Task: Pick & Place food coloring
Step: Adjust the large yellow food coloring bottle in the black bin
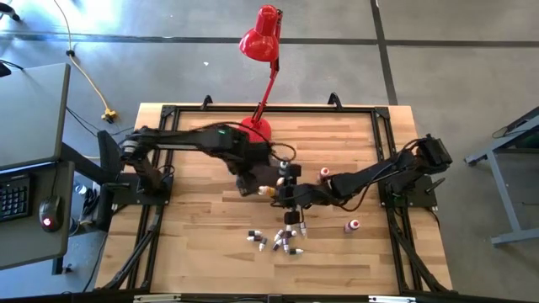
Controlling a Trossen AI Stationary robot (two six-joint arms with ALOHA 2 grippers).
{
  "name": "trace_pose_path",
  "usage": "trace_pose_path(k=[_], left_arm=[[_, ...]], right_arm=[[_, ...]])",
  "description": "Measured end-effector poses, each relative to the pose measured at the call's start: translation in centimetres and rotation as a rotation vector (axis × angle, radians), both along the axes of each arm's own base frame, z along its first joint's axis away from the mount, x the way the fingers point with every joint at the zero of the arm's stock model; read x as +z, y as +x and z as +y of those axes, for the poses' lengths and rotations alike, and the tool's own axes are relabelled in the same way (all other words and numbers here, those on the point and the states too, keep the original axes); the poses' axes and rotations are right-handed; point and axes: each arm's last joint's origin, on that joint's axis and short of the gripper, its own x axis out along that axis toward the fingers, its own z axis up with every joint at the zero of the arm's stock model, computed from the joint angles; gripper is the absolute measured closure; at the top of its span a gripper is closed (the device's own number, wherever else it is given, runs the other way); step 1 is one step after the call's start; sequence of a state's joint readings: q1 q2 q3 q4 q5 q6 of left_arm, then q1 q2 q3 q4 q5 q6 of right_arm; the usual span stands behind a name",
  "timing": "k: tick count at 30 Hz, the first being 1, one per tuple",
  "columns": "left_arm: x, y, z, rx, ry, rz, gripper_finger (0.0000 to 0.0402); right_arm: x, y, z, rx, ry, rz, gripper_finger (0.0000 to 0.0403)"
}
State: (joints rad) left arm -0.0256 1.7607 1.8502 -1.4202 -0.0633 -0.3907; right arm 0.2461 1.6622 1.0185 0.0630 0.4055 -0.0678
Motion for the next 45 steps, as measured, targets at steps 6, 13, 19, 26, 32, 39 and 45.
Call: trace_pose_path(k=[6,13,19,26,32,39,45], left_arm=[[5.8,-4.2,-1.4,0.019,0.234,-0.234,0.0170],[6.9,-9.7,-4.5,0.061,0.527,-0.396,0.0170],[0.0,-11.3,-6.6,0.167,0.580,-0.542,0.0170],[-7.5,-9.2,-8.2,0.176,0.504,-0.835,0.0170],[-9.9,-8.9,-8.3,0.140,0.512,-1.067,0.0170],[-10.2,-9.3,-8.2,0.050,0.464,-1.236,0.0170],[-10.0,-8.7,-7.3,-0.029,0.392,-1.281,0.0170]], right_arm=[[1.3,-0.5,-0.9,-0.075,0.039,-0.045,0.0283],[2.8,-0.5,-1.9,-0.083,0.048,-0.121,0.0283],[3.3,-0.3,-2.4,-0.075,0.040,-0.162,0.0283],[3.7,0.0,-2.5,-0.014,0.093,-0.199,0.0283],[3.7,0.0,-2.4,0.026,0.115,-0.195,0.0283],[3.9,0.1,-2.4,0.041,0.126,-0.218,0.0283],[4.5,0.3,-2.1,0.123,0.168,-0.276,0.0283]])
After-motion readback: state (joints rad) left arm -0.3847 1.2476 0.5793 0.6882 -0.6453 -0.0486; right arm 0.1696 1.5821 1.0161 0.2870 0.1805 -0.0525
